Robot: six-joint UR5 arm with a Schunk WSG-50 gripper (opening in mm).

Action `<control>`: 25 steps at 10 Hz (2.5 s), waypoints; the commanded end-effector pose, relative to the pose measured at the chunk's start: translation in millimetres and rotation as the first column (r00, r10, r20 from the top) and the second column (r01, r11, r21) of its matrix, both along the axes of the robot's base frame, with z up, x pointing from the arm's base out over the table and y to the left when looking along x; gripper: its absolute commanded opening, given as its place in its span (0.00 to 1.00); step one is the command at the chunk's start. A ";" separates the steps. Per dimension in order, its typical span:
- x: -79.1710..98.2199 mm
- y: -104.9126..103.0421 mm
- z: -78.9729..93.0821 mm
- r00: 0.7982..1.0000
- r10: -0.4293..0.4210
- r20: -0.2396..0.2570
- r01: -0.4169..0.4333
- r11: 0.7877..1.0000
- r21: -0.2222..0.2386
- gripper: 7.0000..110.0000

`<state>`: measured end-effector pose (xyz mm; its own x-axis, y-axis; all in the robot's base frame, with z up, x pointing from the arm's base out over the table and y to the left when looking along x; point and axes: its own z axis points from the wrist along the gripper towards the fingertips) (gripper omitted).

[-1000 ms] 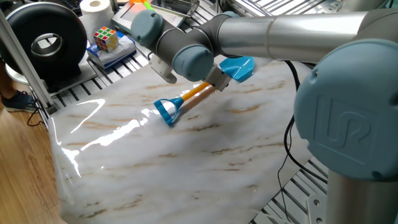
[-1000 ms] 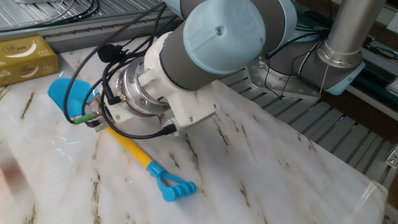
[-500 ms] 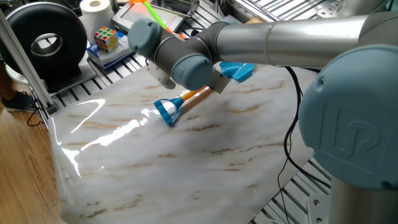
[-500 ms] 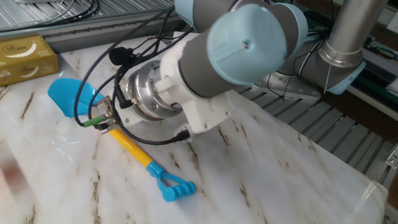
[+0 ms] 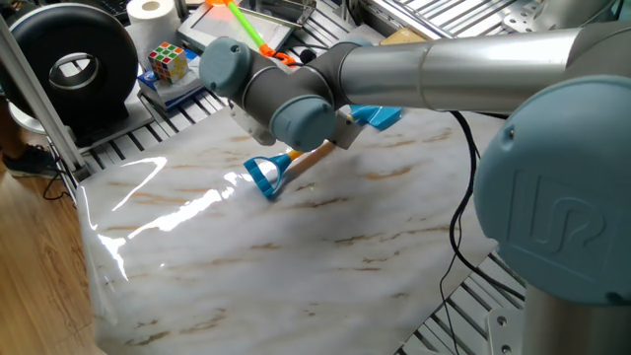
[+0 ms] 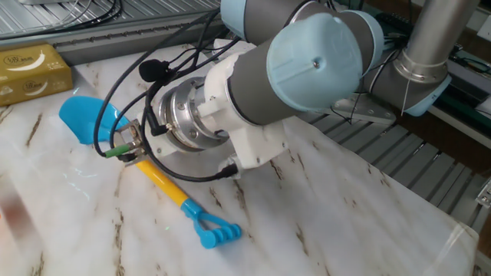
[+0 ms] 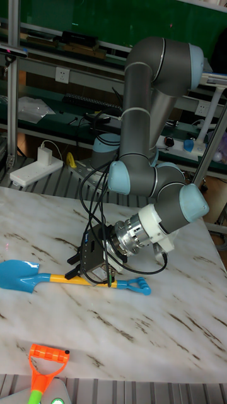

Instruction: Use a shovel to scoop up an object

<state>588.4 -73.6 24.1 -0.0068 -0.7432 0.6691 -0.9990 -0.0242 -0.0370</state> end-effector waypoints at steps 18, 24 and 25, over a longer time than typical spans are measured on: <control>6.5 7.4 -6.4 0.998 -0.041 0.050 0.035 0.993 0.109 0.36; 15.0 18.6 -12.5 0.999 -0.032 0.026 0.022 0.942 0.336 0.36; 13.2 22.9 -12.5 0.999 -0.041 0.014 0.032 0.925 0.379 0.36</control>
